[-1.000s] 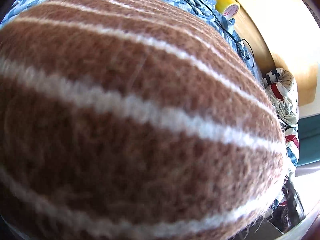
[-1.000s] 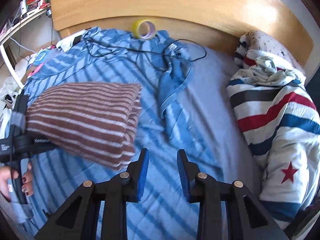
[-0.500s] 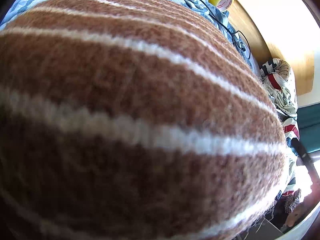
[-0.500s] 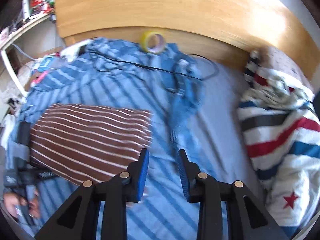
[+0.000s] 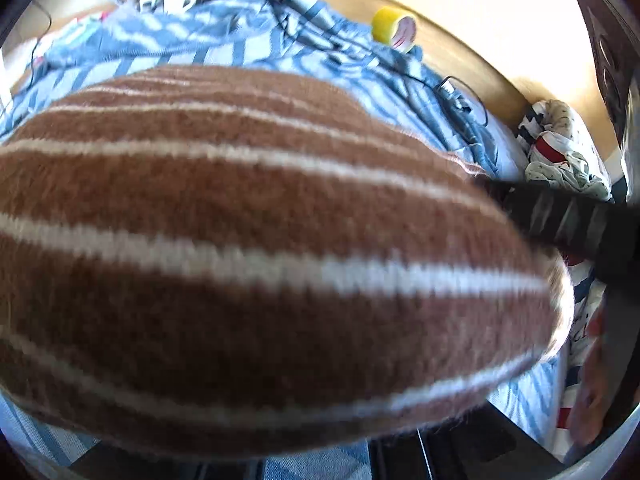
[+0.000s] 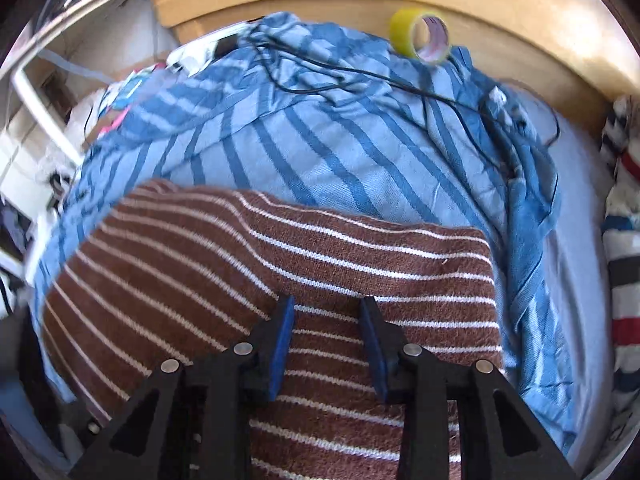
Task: Fold clothes
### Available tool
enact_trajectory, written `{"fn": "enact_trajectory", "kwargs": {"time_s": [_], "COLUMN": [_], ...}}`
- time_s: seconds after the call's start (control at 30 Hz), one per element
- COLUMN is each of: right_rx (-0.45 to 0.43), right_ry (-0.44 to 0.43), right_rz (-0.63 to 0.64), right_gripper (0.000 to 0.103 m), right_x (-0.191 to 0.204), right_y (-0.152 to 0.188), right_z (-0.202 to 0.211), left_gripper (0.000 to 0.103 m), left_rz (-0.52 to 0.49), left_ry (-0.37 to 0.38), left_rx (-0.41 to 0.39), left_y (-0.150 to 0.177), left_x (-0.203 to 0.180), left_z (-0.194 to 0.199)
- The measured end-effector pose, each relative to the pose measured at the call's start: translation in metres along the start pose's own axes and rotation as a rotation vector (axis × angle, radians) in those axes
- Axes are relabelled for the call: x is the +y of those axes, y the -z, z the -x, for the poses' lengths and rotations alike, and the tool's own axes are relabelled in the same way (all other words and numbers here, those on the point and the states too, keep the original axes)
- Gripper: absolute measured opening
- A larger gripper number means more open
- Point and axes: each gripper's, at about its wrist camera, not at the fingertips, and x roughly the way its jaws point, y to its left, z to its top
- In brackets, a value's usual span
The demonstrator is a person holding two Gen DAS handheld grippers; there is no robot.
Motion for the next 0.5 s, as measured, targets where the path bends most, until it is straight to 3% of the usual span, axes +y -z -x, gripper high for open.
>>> {"fn": "enact_trajectory", "kwargs": {"time_s": [0.07,0.2,0.3,0.37,0.43,0.5], "right_rx": [-0.013,-0.04,-0.092,-0.141,-0.168,-0.17], "right_ry": [-0.005,-0.109,-0.127,-0.154,-0.151,-0.179], "right_rz": [-0.001,-0.061,-0.024,0.01,0.026,0.018], "right_gripper": [0.039,0.038,0.024,0.007,0.007,0.007], "right_x": [0.0,-0.015,-0.013,-0.005,-0.001,-0.003], "right_y": [0.003,0.005,0.005,0.005,0.006,0.005], "right_z": [0.004,0.014,0.03,0.045,0.055,0.062], "left_gripper": [0.0,0.0,0.0,0.0,0.0,0.0], "left_rz": [0.007,-0.002,-0.049,-0.065,-0.075,-0.067], "left_ry": [0.018,0.081,0.106,0.124,0.122,0.124], "left_rx": [-0.046,-0.133,-0.173,-0.201,-0.227,-0.246], "left_y": [0.003,0.003,0.028,0.015,-0.017,-0.022], "left_x": [0.0,0.003,-0.004,-0.016,-0.048,-0.042], "left_z": [0.001,0.01,0.02,0.016,-0.007,0.003]}}
